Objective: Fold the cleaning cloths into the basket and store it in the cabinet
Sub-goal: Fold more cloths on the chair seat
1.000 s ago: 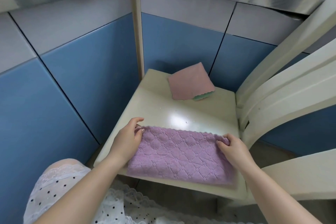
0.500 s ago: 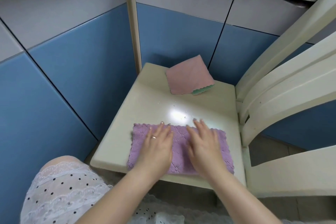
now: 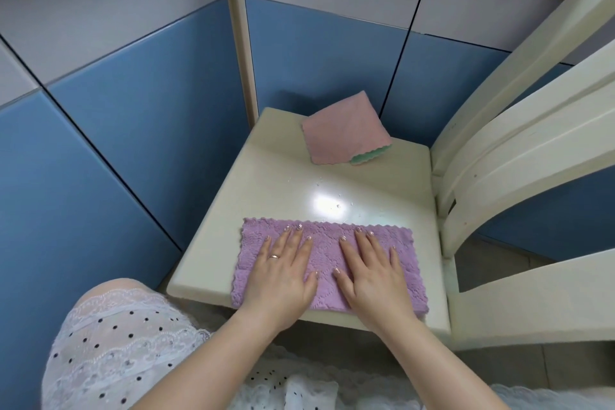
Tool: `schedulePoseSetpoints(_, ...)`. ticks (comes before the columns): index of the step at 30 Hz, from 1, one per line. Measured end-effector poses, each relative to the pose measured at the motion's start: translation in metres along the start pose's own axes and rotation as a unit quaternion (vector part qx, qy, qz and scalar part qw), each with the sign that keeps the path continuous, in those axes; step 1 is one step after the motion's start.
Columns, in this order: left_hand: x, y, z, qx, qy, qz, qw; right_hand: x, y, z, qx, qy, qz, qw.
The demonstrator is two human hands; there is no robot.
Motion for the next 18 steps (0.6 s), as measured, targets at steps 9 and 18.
schedulePoseSetpoints(9, 0.03, -0.012, 0.001, 0.005, 0.0, -0.031, 1.0, -0.046, -0.005, 0.0, 0.053, -0.026, 0.03, 0.998)
schedulePoseSetpoints(18, -0.053, -0.053, -0.024, -0.125, -0.027, 0.22, 0.967, 0.009, 0.003, -0.037, -0.035, 0.054, -0.126, 0.99)
Point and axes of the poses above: each hand's wrist, its own y-axis towards the middle knuckle, its own z-axis out of the palm, x = y × z, the point moved 9 cm from there along y, towards the middle knuckle, and after that the axes turned 12 degrees about z, right-handed, at the moved point
